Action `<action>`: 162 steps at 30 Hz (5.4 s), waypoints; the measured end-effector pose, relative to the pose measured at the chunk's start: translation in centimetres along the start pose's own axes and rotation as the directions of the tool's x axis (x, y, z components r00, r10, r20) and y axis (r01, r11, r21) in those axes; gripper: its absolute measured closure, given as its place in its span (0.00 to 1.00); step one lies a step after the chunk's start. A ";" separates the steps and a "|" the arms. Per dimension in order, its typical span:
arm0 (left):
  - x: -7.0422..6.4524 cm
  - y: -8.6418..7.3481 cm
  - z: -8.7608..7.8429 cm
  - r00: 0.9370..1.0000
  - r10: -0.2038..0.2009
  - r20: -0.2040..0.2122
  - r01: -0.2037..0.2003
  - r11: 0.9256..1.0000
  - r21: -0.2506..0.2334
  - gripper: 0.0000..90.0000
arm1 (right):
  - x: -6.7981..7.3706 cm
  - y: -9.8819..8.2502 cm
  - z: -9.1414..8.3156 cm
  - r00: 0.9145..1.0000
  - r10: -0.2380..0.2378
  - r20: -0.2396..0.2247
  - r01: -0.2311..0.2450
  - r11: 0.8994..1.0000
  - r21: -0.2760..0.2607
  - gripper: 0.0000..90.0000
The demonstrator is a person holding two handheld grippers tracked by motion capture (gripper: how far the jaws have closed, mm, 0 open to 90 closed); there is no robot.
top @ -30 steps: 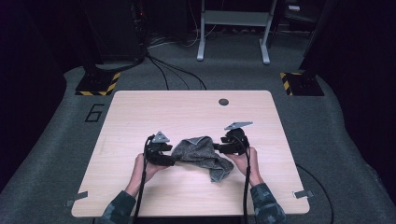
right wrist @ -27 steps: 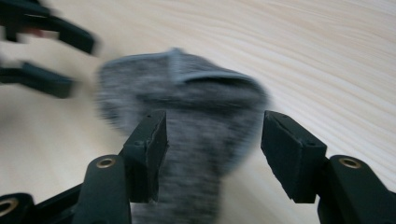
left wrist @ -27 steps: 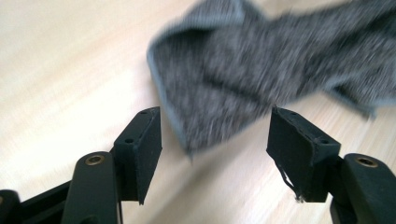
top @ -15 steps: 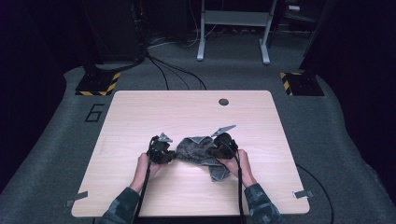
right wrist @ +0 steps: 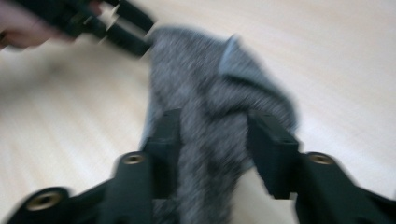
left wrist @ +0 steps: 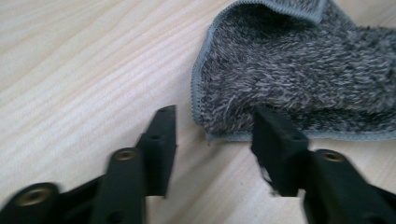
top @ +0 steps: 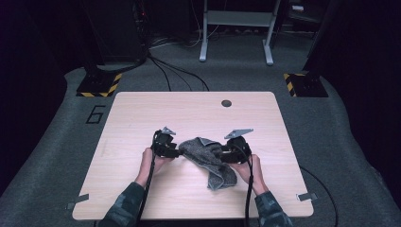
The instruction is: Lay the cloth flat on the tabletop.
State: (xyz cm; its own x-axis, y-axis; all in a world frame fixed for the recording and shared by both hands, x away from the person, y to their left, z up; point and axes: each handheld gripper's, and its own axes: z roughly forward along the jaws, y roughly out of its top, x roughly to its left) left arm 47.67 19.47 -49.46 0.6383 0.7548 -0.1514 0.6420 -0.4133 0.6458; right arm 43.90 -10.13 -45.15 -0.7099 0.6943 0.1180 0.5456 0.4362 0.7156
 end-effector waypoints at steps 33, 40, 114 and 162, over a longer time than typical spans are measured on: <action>2.3 0.3 -0.7 0.999 -0.048 -0.015 0.047 0.998 -0.047 0.59 | -3.5 1.3 3.9 0.992 0.045 0.119 -0.048 0.999 0.022 0.96; 2.6 0.1 -0.5 0.997 -0.077 -0.010 0.077 0.995 -0.063 0.47 | -4.0 1.0 4.1 0.992 0.061 0.112 -0.063 0.998 0.013 0.86; 2.9 -0.1 -0.5 0.998 -0.025 -0.066 0.025 1.000 0.005 0.71 | -5.7 -1.3 2.2 0.972 0.125 0.197 -0.119 0.992 -0.044 0.84; 5.1 3.7 -0.2 0.961 0.001 -0.275 -0.012 0.999 -0.037 0.77 | -9.8 3.0 4.2 0.924 0.192 0.331 -0.190 0.981 -0.039 0.72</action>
State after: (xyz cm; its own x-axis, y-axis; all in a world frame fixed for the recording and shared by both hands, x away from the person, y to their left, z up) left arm 53.18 21.93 -47.68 0.4976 0.8652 0.0613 0.6184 -0.4035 0.6744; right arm 54.41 -13.26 -47.05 -0.4035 0.9148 0.0184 0.6529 0.2737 0.7063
